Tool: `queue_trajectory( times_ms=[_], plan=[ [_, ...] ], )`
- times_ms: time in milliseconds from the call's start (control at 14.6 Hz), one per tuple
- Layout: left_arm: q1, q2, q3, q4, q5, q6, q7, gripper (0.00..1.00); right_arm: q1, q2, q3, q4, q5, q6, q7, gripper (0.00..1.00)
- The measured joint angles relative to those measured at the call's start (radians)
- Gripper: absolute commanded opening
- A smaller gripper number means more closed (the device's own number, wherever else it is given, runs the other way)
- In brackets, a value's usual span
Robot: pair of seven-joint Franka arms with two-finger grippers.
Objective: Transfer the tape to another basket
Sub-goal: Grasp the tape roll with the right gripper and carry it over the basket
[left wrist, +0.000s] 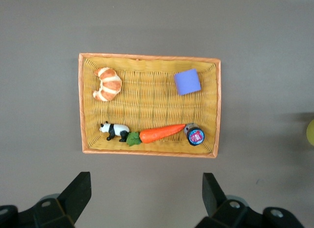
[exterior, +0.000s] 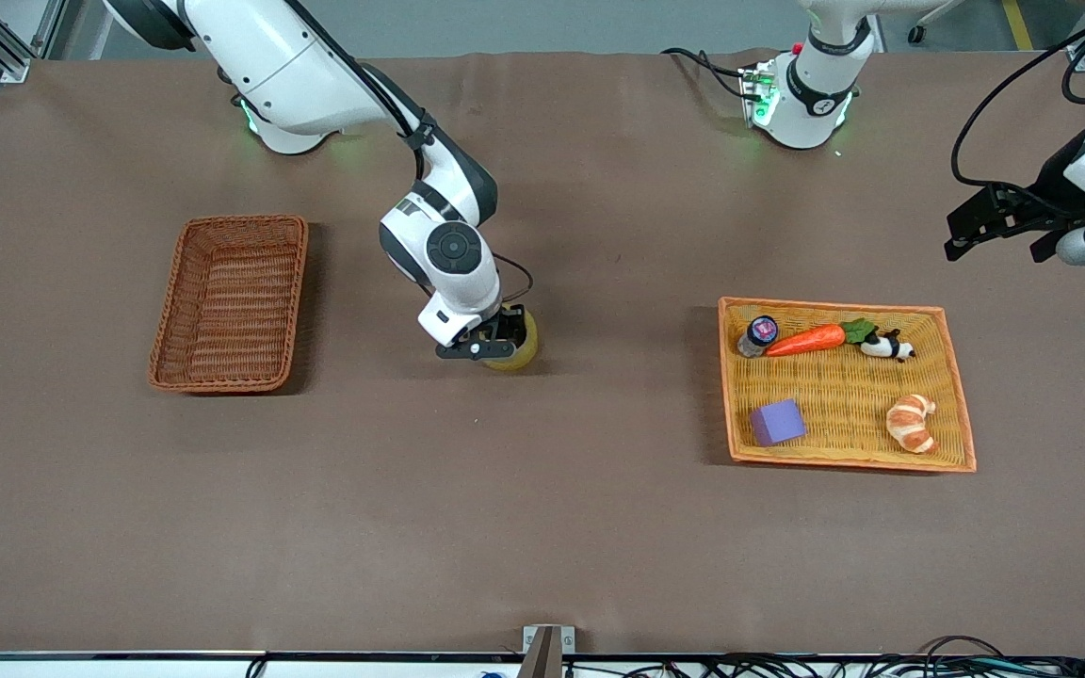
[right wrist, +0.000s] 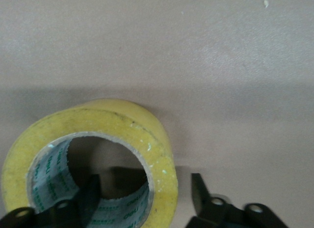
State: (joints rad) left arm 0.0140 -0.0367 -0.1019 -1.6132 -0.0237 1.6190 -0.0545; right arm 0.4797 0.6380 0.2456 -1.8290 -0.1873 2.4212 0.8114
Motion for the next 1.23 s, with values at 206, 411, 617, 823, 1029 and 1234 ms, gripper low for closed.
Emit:
queue_trajectory(
  times_ms=[206, 411, 617, 823, 1029, 1234],
  plan=[
    [0.009, 0.0, 0.0, 0.0, 0.0, -0.018, 0.017, 1.0, 0.001, 0.003, 0.001, 0.0, -0.058, 0.0, 0.082, 0.0],
    [0.02, 0.0, 0.001, 0.0, 0.0, -0.02, 0.034, 1.0, 0.0, 0.003, 0.0, 0.001, -0.069, -0.002, 0.141, 0.0],
    [0.02, -0.001, 0.001, 0.004, 0.0, -0.02, 0.034, 1.0, -0.001, -0.008, 0.004, 0.039, -0.069, -0.083, 0.209, 0.0],
    [0.02, -0.002, 0.001, 0.007, 0.0, -0.02, 0.034, 1.0, -0.034, -0.089, 0.022, 0.103, -0.069, -0.252, 0.234, 0.0],
    [0.02, -0.003, 0.001, 0.009, 0.0, -0.02, 0.034, 1.0, -0.16, -0.232, 0.063, 0.114, -0.056, -0.434, 0.156, 0.0],
    [0.022, -0.003, 0.001, 0.009, 0.0, -0.02, 0.034, 1.0, -0.293, -0.368, 0.041, 0.108, 0.008, -0.609, -0.105, 0.0]
  ],
)
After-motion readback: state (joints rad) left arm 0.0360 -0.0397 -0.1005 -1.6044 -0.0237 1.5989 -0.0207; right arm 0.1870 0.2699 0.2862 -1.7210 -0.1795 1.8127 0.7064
